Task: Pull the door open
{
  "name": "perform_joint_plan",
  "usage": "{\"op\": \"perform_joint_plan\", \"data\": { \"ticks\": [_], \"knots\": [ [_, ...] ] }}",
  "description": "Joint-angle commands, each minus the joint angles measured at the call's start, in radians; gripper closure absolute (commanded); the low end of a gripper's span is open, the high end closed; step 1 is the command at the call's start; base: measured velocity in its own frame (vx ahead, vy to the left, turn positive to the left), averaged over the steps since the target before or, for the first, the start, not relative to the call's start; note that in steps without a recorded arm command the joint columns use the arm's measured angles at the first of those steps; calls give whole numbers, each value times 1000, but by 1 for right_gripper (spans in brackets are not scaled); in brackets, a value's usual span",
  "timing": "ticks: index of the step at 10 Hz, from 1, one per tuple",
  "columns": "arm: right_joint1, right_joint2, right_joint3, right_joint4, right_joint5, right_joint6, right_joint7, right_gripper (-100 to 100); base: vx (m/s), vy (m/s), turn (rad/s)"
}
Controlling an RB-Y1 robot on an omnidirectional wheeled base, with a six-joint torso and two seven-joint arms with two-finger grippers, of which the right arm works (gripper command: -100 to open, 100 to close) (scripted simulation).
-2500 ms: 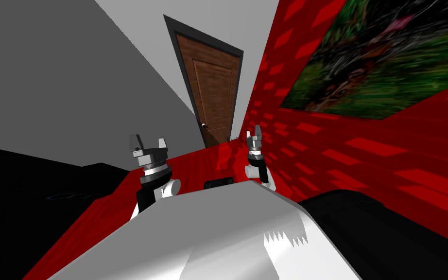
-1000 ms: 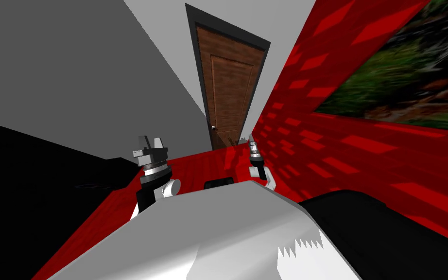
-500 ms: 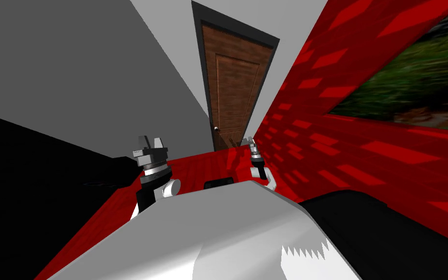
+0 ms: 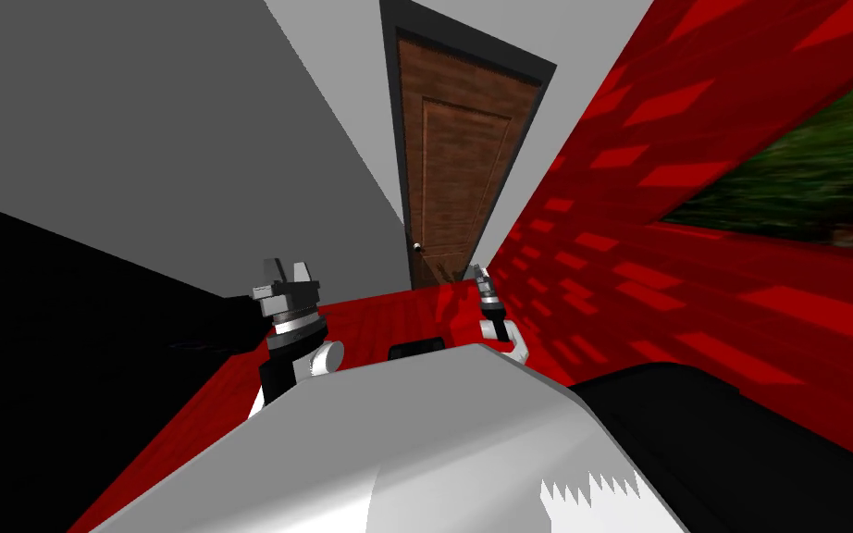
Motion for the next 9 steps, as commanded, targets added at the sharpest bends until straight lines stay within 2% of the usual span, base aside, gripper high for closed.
{"op": "perform_joint_plan", "data": {
  "ticks": [1, 2, 9],
  "knots": [
    [0, 3, -16, 29, 16, -17, 26, -100, 102, 46, 80],
    [-6, 1, -38, 67, 34, -34, 54, -100, 145, 66, 136],
    [-25, 2, -119, 204, 99, -96, 153, -100, 125, 47, 81]
  ]
}}
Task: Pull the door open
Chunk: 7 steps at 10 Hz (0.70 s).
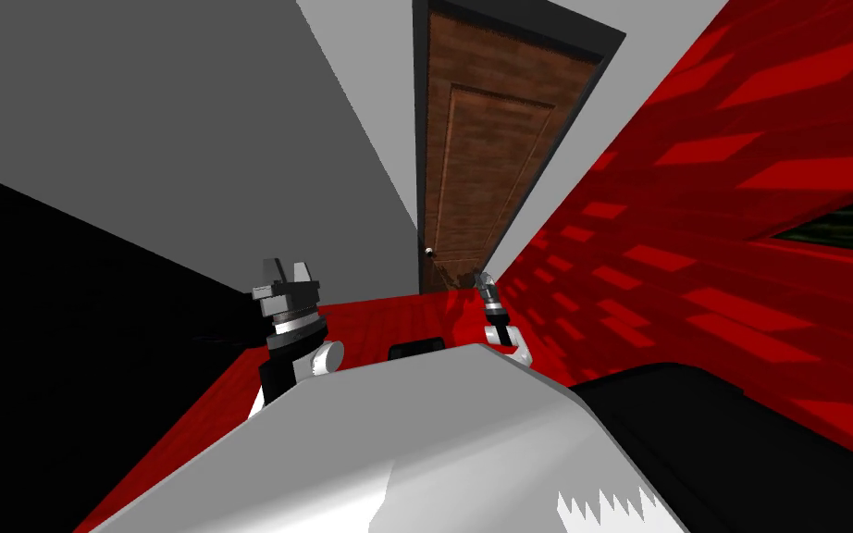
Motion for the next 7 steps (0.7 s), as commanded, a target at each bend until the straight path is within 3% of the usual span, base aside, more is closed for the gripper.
{"op": "perform_joint_plan", "data": {
  "ticks": [1, 4, 5, 7],
  "knots": [
    [-4, 0, -21, 36, 14, -19, 24, -100, 114, 36, 126],
    [-12, 3, -55, 95, 42, -45, 67, -100, 98, 33, 69],
    [-18, 5, -78, 134, 60, -63, 95, -100, 175, 52, 154],
    [-21, 7, -89, 153, 69, -71, 109, -100, 126, 29, 50]
  ]
}}
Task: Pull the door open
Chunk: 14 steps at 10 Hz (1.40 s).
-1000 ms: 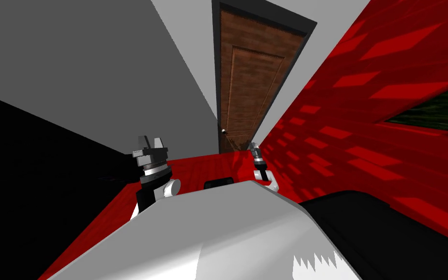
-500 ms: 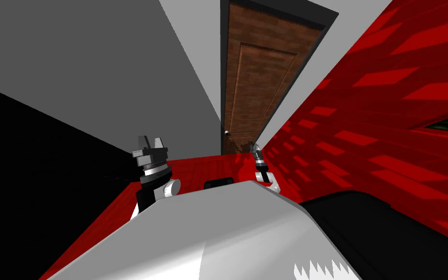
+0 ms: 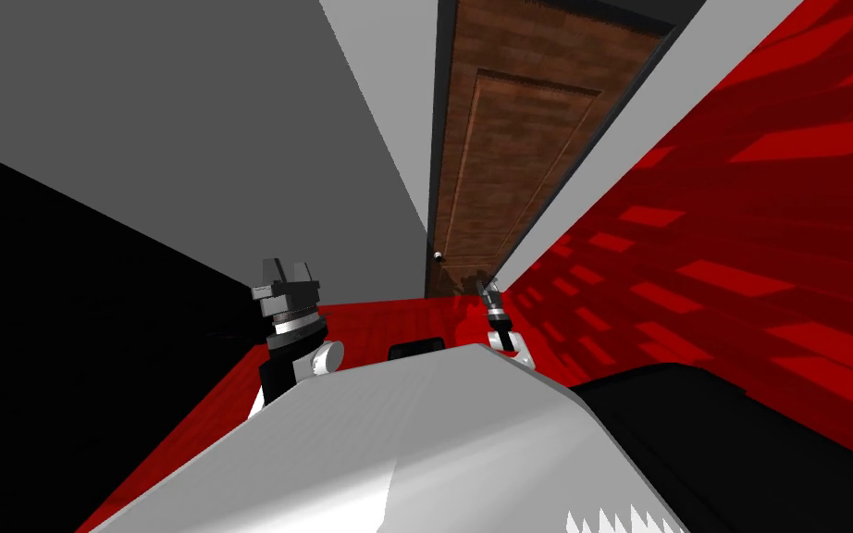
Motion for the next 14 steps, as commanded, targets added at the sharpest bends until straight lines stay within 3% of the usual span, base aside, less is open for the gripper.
{"op": "perform_joint_plan", "data": {
  "ticks": [1, 4, 7, 14],
  "knots": [
    [-8, -1, -19, 36, 13, -16, 22, -100, 88, 31, 90],
    [-16, 5, -53, 93, 39, -42, 63, -100, 111, 24, 73],
    [-29, 19, -106, 184, 82, -82, 128, -100, 176, 23, 116],
    [-48, 47, -184, 316, 144, -142, 223, -100, 127, 21, 83]
  ]
}}
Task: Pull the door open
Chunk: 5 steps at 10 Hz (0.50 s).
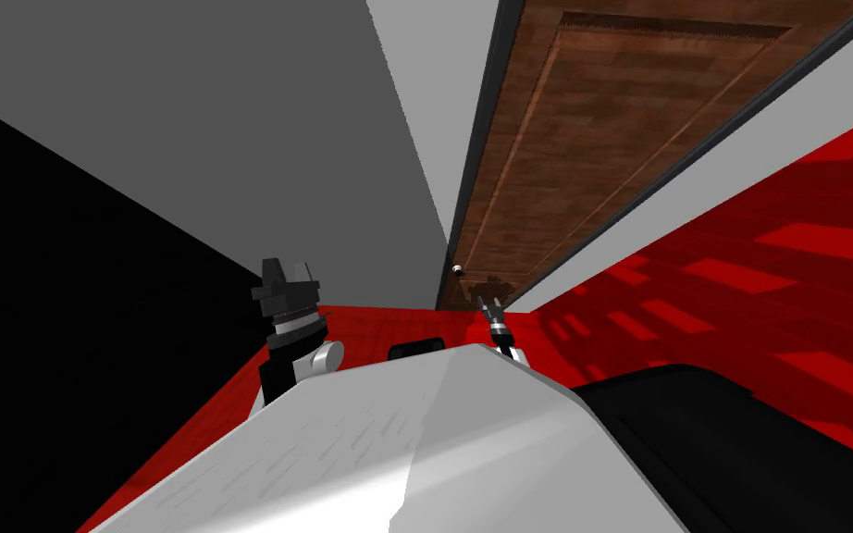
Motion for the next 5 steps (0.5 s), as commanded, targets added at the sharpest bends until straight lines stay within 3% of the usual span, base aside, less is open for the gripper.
{"op": "perform_joint_plan", "data": {
  "ticks": [1, 5],
  "knots": [
    [-9, 7, -24, 40, 19, -15, 28, -100, 142, 8, 99],
    [-21, 37, -76, 129, 61, -55, 91, -100, 152, 12, 94]
  ]
}}
